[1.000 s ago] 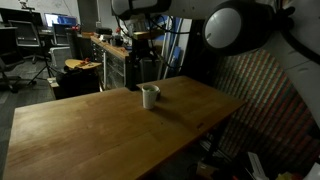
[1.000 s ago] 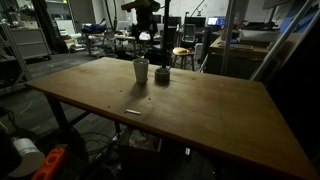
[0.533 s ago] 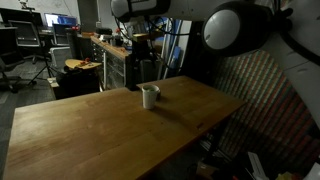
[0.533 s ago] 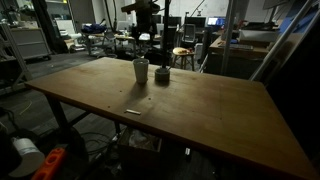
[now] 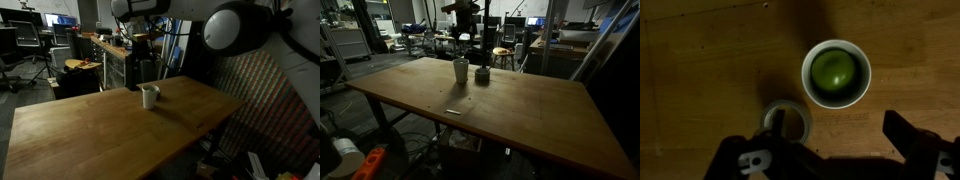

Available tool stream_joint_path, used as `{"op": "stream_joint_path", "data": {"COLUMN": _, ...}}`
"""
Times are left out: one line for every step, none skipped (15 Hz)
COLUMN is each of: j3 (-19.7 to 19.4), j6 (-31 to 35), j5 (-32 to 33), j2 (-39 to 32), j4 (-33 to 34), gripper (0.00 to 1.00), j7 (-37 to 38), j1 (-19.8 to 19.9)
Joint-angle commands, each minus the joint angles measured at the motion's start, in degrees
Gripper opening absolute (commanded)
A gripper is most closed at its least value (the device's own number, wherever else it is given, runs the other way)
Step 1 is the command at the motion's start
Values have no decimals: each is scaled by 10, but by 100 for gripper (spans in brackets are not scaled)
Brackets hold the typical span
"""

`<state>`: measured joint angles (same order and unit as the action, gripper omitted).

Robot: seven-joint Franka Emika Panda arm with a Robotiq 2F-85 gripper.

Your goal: Place the avocado in the white cup

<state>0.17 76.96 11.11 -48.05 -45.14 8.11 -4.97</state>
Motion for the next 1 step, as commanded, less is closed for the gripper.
{"op": "stream_joint_path", "data": {"j3": 0, "j6": 0, "j5": 0, "j2": 0, "j4": 0, "gripper": 100, "j7": 0, "j1": 0}}
